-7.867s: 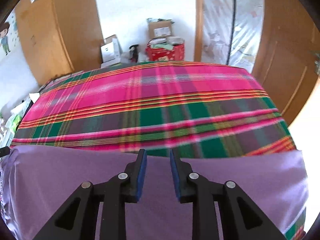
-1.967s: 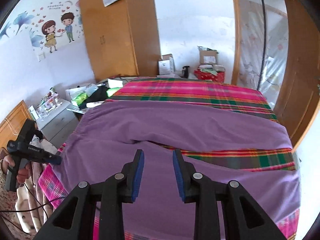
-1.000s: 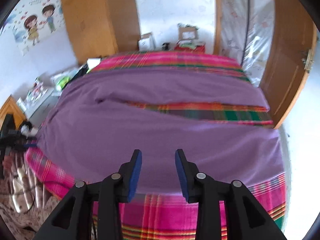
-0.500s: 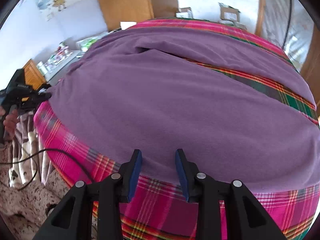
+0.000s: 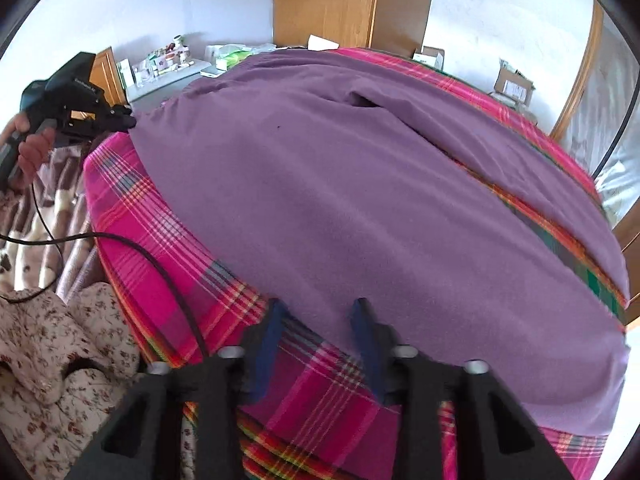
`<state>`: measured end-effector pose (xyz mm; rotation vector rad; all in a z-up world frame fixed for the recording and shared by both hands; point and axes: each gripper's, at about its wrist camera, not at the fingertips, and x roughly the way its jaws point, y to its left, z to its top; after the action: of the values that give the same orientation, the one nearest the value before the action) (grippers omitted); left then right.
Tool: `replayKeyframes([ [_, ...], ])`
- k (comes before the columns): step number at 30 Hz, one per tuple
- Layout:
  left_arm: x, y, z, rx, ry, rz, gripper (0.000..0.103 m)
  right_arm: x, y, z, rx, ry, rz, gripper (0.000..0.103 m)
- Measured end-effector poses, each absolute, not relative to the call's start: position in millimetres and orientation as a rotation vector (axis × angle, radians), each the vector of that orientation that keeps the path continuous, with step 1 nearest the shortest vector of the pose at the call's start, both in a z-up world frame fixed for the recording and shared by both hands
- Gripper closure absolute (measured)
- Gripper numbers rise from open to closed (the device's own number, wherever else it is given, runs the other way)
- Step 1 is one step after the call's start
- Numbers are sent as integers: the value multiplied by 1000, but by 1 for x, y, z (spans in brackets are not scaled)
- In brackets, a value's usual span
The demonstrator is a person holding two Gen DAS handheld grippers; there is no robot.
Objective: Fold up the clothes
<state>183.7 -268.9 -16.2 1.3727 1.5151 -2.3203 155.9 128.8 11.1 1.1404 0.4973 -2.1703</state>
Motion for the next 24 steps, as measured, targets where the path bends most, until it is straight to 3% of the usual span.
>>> replayKeyframes([
  [2,183,-270,-16,1372,1517,-2317,100,157,130,14,1134,493,-2169,100],
  [10,178,-270,-20,1420,1479,-2291,100,152,137,14,1192,430,-2123,99],
  [15,173,-272,-18,1462,1467,-2284,99,145,138,24,1200,400,-2086,86],
  [17,171,-273,-14,1478,1449,-2285,97,141,140,35,1167,375,-2072,75],
  [21,171,-274,-4,1493,1393,-2289,90,125,150,61,1110,282,-2057,75],
  [24,176,-285,10,1447,1352,-2286,90,104,159,75,1110,191,-2082,75],
])
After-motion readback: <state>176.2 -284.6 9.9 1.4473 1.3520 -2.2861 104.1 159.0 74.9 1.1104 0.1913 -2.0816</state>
